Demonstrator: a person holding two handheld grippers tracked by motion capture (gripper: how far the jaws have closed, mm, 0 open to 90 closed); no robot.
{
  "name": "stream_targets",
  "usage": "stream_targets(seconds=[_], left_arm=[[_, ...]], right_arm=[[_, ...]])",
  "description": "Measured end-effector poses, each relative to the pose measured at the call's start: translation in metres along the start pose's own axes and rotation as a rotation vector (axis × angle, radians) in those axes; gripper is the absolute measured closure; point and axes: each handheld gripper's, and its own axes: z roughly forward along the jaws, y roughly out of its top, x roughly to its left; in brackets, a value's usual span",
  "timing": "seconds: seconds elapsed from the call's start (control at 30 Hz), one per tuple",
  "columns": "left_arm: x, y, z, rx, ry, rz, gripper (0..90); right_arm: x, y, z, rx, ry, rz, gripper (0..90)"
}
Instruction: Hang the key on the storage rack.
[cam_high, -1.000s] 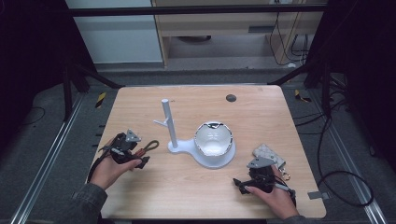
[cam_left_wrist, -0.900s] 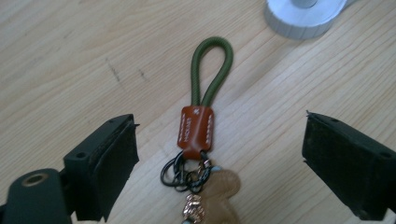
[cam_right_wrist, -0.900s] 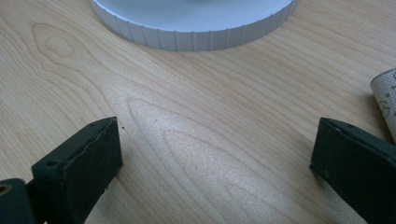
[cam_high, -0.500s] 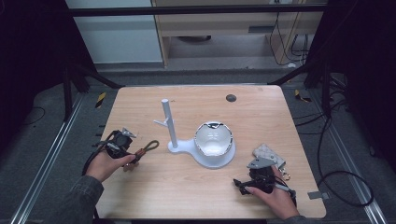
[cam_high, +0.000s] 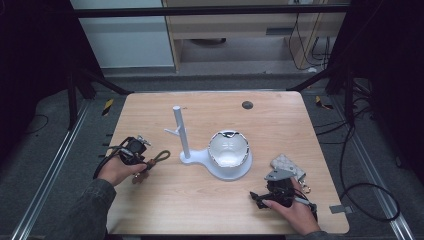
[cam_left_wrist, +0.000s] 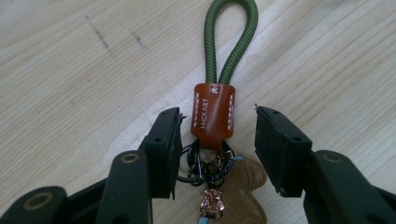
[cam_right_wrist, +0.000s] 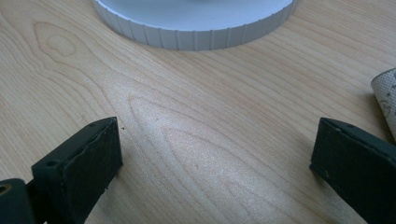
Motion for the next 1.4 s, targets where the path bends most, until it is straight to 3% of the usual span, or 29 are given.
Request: stream_targets(seconds=[0.4,1.03,1.17,1.4], left_arm=[[0.002,0.007,0.014,0.042,-0.006,0.018,56.7],[0.004,0.009,0.020,0.064,-0.021,0.030,65.1],[0.003,0.007,0.016,0.051,-0.015,0.026,65.4],[-0.002,-0.002,-0.005,-0.026,-0.010,0.030,65.7]], right_arm=[[0.000,0.000,0.000,0.000,0.000,0.000,1.8],[0.000,0.000,0.000,-0.001,0.003,-0.002,1.8],[0.000,0.000,0.000,-0.002,0.003,-0.005,1.8],[0.000,0.000,0.000,-0.002,0.003,-0.005,1.8]])
